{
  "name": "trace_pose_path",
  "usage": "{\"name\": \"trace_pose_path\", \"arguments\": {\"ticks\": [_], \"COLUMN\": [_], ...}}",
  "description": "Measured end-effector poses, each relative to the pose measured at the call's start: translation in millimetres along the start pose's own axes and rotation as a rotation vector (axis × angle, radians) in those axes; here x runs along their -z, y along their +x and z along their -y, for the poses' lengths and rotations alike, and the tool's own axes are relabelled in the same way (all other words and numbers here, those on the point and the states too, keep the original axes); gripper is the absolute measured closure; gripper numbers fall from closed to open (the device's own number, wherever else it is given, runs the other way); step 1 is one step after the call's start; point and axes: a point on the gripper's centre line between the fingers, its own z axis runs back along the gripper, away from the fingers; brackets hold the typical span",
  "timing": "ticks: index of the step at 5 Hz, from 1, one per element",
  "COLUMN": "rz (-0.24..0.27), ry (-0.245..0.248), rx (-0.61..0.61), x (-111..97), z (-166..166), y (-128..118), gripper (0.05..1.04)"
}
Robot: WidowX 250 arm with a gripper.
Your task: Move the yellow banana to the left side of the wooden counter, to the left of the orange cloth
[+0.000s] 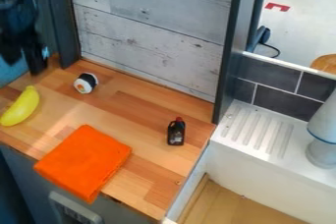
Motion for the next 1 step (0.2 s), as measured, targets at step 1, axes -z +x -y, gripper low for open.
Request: {"name": "trace_pose_path", "arguments": {"ticks": [1], "rz": [-0.013], "ry": [-0.018], "rx": [-0.029], "x": [-52.5], "z": [44.3], "y": [-14.3], "gripper": [0.083]}}
